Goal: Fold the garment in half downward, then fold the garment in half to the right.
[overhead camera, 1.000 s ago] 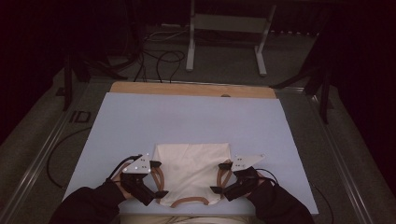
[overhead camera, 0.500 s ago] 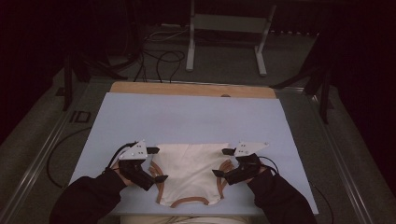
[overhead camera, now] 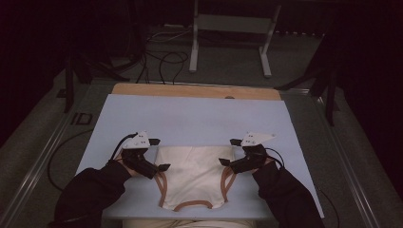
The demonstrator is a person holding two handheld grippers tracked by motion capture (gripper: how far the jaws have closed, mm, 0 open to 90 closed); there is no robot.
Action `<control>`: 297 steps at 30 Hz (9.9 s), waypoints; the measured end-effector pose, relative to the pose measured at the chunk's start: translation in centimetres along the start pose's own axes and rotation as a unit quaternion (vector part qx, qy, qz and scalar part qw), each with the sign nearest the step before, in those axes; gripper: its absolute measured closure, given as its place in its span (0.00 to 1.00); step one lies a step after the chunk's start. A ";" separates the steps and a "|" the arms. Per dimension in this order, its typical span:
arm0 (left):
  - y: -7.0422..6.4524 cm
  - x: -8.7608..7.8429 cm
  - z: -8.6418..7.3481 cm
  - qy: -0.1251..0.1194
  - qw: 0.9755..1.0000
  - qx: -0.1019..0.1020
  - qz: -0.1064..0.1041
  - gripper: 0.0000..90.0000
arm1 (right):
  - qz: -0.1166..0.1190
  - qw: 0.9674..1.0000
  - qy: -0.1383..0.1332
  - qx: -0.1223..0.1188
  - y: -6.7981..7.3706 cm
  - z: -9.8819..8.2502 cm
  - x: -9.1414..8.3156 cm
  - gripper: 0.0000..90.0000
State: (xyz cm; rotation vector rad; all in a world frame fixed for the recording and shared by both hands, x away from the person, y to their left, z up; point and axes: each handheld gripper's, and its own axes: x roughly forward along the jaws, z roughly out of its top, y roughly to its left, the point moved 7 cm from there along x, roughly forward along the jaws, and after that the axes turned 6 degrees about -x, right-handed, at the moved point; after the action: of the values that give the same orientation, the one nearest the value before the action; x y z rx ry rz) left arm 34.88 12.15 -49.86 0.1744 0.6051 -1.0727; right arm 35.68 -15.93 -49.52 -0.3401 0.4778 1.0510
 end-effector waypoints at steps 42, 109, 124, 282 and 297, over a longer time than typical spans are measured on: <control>7.5 4.2 -4.0 0.106 0.986 -0.117 0.044 0.53 | 0.002 0.991 0.090 0.095 -5.3 -5.4 4.4 0.38; 12.7 6.8 0.1 0.064 0.977 -0.149 0.140 0.99 | -0.081 0.983 0.104 0.128 -12.2 -4.6 6.2 0.95; 12.7 6.1 0.1 0.058 0.976 -0.146 0.153 0.52 | -0.085 0.983 0.087 0.137 -12.5 -3.5 5.2 0.47; -2.8 5.8 -5.3 0.127 0.984 0.123 -0.035 0.97 | 0.036 0.987 0.153 0.032 -2.7 8.8 25.0 0.49; -2.8 5.8 -5.2 0.127 0.984 0.123 -0.036 0.97 | 0.025 0.980 0.197 0.009 -2.3 7.9 26.7 0.61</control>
State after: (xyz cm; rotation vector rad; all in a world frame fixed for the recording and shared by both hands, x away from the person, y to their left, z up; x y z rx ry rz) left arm 32.46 8.52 -56.94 0.5145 0.7100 -1.2034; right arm 50.36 6.67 -56.82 -0.5262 0.8548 1.0286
